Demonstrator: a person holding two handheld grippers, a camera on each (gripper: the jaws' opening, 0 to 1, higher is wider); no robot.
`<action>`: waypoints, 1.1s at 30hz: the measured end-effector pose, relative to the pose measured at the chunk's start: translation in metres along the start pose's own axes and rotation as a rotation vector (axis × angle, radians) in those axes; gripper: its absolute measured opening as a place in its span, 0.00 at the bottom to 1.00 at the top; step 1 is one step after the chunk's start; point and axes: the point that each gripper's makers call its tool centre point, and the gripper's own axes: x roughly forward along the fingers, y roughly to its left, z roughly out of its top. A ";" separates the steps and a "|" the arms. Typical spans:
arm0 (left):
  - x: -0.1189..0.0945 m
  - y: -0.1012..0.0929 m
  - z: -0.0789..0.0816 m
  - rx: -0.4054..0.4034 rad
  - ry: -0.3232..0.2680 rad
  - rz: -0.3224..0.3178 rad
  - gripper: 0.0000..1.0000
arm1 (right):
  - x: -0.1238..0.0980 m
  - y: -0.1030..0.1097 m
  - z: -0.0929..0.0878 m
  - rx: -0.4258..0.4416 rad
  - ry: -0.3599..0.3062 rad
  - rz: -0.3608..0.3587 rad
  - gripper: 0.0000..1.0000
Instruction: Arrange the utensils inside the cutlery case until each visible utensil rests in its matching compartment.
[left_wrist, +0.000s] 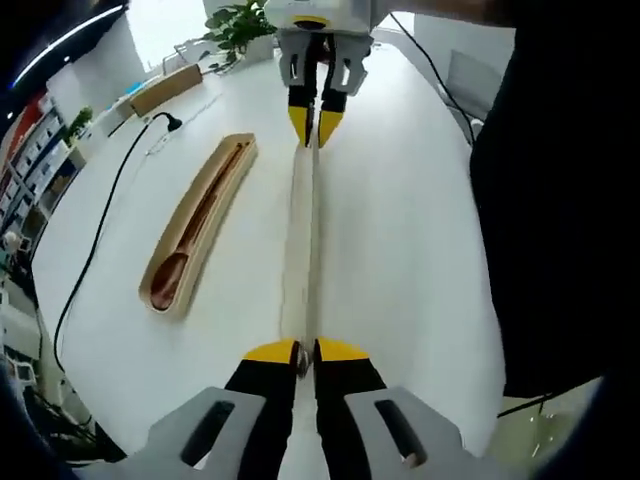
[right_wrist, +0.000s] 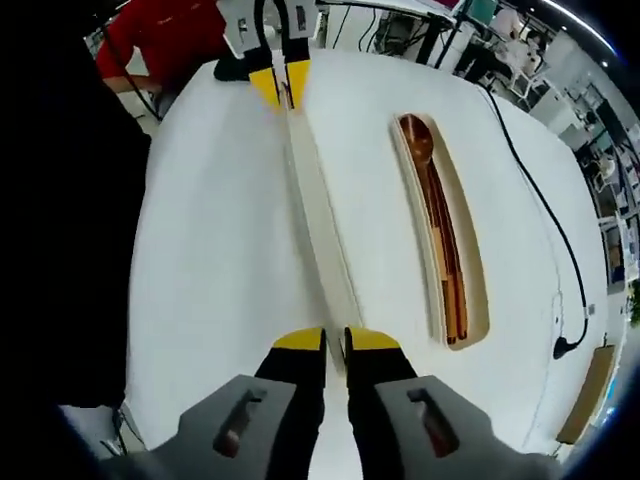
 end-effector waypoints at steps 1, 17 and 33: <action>0.001 -0.001 0.000 0.004 -0.015 -0.001 0.06 | 0.000 0.000 -0.001 0.014 -0.010 0.002 0.04; 0.004 -0.003 0.006 -0.103 -0.079 -0.016 0.09 | -0.005 0.010 -0.006 0.208 -0.063 0.132 0.04; 0.010 -0.010 0.015 -0.117 -0.115 -0.049 0.10 | -0.010 0.016 -0.016 0.274 -0.071 0.203 0.05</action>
